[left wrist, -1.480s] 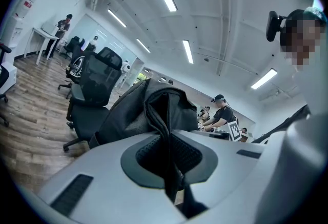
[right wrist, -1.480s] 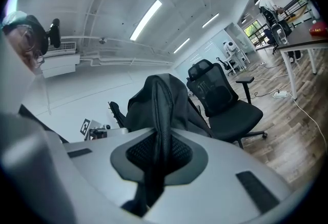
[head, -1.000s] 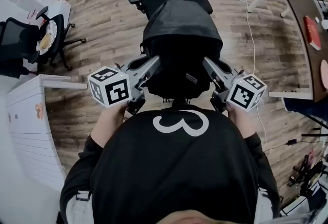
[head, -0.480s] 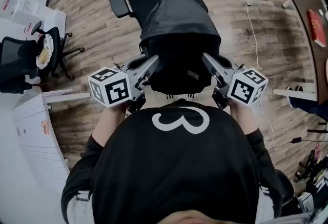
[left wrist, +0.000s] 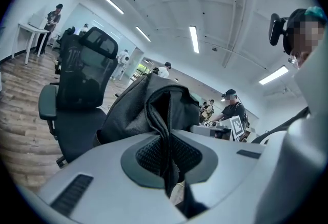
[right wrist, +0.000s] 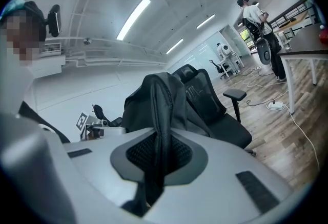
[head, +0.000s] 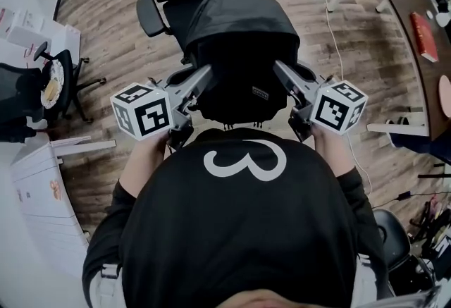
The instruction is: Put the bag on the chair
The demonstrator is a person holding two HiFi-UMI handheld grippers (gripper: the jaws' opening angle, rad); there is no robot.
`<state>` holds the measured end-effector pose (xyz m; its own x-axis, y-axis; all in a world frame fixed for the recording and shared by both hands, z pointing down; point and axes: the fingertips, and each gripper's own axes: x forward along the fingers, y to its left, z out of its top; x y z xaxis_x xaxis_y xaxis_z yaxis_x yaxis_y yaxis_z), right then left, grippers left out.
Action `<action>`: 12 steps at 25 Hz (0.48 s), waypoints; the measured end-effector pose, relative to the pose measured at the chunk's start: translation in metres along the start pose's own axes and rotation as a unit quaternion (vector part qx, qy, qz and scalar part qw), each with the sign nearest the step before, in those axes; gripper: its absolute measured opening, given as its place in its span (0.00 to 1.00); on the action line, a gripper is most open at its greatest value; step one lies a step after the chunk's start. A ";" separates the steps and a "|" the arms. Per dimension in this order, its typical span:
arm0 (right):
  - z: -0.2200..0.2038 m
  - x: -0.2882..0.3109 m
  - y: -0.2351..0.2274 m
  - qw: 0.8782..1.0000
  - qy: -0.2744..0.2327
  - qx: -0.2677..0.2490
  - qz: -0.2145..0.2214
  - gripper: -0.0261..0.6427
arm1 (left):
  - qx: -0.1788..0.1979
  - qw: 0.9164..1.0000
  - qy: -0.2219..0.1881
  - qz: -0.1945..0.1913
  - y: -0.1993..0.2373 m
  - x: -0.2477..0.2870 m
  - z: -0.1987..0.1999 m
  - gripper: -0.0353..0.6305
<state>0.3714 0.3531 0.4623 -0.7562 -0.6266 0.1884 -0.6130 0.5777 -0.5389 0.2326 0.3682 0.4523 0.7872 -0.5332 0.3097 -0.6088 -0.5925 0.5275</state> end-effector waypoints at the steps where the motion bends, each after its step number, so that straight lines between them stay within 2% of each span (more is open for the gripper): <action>1: 0.002 0.000 -0.001 1.000 -0.003 -0.001 -0.004 0.10 | 0.003 1.000 -0.001 -0.002 0.000 0.002 0.003 0.10; 12: 0.020 0.008 -0.009 1.000 -0.014 0.003 -0.023 0.10 | 0.014 1.000 0.003 -0.014 0.005 0.012 0.023 0.10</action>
<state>0.3757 0.3322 0.4519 -0.7205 -0.6671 0.1893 -0.6455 0.5455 -0.5345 0.2368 0.3449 0.4404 0.8049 -0.5123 0.2995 -0.5886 -0.6247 0.5132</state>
